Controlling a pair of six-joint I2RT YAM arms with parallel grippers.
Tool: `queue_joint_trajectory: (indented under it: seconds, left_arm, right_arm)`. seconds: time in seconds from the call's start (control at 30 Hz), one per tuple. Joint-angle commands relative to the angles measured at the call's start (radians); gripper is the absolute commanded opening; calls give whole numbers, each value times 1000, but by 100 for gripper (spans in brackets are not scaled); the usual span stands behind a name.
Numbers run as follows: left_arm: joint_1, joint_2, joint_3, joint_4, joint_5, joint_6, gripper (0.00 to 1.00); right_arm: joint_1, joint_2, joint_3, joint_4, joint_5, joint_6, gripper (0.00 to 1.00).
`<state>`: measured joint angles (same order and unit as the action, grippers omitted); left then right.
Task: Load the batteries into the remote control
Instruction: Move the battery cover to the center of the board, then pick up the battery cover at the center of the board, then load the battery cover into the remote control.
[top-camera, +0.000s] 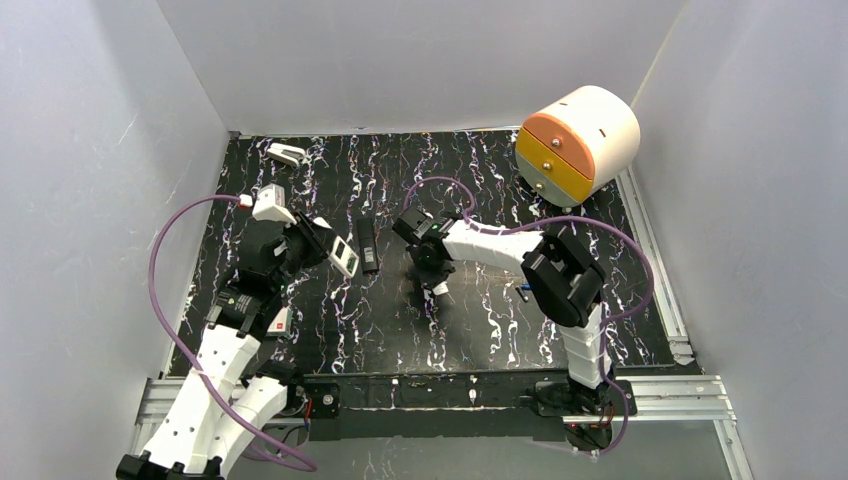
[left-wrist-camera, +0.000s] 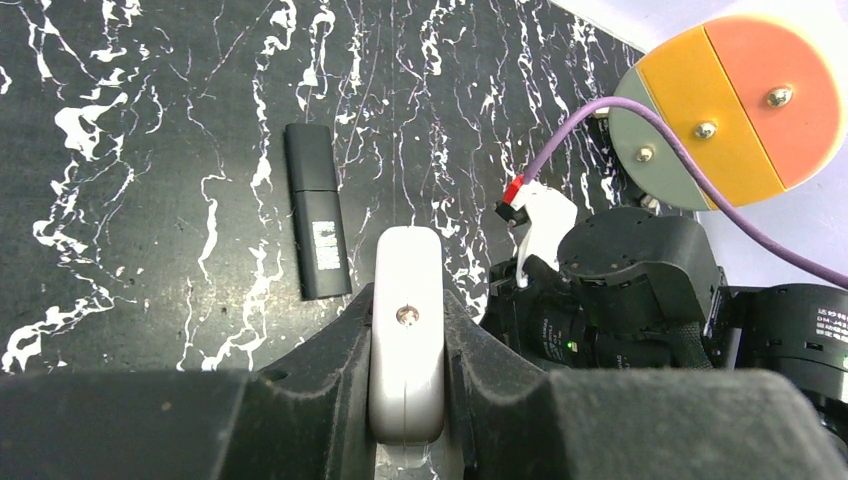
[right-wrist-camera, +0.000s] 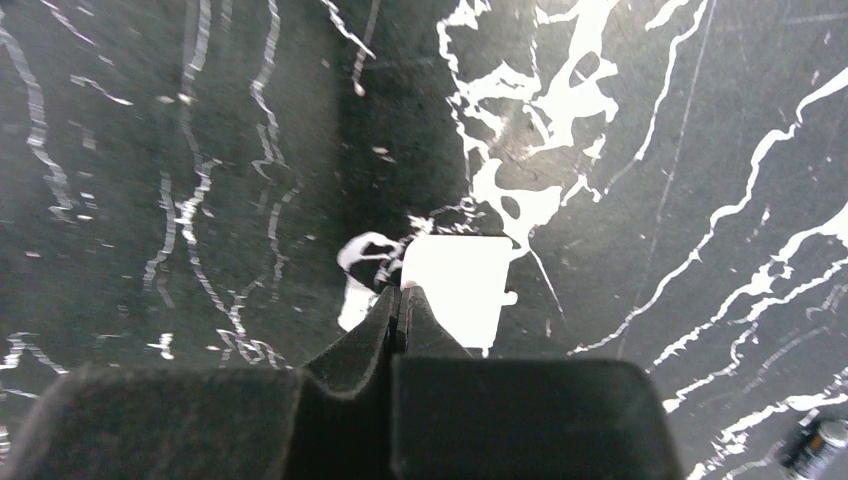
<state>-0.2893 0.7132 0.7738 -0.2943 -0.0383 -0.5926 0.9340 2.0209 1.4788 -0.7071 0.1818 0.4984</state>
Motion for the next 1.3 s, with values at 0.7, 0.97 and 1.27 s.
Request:
queue_joint_trajectory:
  seconds: [0.7,0.97,1.27]
  left_arm:
    - [3,235,-79,668,144,-614,0]
    - [23,330,-51,819,253,-705,0]
    - [104,466,-28,1014,451,-891,0]
  right_arm:
    - [-237,-617,-390,1352,-407,844,1]
    - [-269,-552,-338,1479,-521,1005,1]
    - [-272,-565,-382,1584,-531,1064,1]
